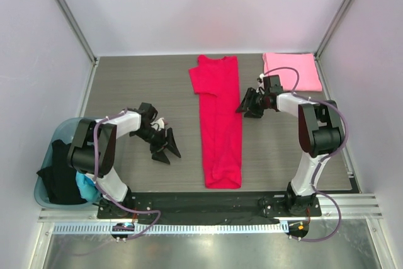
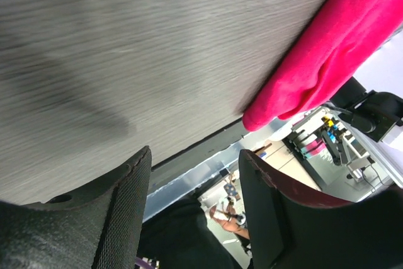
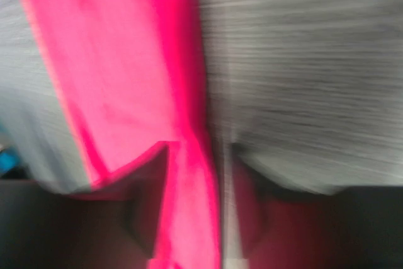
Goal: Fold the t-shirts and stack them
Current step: Fold the tshirt
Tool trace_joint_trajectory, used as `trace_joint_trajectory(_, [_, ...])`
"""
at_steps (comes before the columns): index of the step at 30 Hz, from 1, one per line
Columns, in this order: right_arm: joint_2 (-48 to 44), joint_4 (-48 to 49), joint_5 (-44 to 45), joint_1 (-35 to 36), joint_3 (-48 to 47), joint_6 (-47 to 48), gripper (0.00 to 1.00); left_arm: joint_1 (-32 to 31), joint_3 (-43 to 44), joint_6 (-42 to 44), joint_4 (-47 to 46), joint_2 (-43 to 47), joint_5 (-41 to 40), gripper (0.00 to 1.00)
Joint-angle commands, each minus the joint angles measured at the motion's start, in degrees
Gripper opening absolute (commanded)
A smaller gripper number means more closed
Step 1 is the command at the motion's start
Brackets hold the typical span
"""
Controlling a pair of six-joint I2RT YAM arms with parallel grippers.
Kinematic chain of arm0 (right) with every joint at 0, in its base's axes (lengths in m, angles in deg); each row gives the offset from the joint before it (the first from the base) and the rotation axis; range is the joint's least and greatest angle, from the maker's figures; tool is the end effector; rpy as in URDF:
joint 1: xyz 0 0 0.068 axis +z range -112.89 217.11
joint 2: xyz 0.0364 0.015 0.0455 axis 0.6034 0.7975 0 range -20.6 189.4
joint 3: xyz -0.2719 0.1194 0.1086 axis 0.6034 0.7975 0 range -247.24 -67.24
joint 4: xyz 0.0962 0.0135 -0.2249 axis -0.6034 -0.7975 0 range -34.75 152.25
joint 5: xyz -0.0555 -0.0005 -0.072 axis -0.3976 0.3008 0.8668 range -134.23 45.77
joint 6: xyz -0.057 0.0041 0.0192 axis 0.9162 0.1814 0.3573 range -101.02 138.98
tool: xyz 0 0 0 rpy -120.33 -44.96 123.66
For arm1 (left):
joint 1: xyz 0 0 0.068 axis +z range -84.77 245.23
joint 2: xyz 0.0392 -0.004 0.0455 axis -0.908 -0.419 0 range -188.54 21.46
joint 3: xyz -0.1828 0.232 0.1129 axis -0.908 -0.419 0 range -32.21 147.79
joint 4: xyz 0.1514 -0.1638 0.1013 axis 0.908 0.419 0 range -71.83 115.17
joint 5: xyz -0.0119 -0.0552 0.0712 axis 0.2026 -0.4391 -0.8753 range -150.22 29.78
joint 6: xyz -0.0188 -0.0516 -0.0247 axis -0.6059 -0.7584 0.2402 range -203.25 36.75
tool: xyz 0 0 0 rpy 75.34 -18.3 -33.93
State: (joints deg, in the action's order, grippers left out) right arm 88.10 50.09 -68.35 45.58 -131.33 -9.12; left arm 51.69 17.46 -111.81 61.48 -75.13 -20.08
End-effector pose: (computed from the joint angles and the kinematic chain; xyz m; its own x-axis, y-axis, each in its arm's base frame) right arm 0.3789 0.0749 0.1929 -0.8975 0.3010 -0.3223 0.0757 0.8252 0.5597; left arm 0.2403 -0.0874 0.1870 -0.9383 -0.1500 0.3117 -0.3097 0.7653 -0.5642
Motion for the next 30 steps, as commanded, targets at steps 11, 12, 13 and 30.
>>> trace_joint_trajectory(11, [-25.9,-17.8,-2.1,1.6,15.4,2.6,0.51,-10.5,3.8,-8.1,-3.0,0.9,0.4,0.56])
trace_joint_trajectory(12, [-28.5,-18.7,-3.3,1.8,18.4,3.0,0.47,-10.7,3.6,-9.1,-3.4,0.5,0.1,0.55])
trace_joint_trajectory(13, [-30.0,-19.6,-3.8,2.0,20.0,3.4,0.45,-11.0,3.2,-9.9,-4.0,0.4,0.2,0.53])
trace_joint_trajectory(30, [-38.0,-19.4,-12.3,11.7,30.4,-1.6,0.43,-24.6,3.3,-15.6,-12.1,-4.4,2.1,0.47])
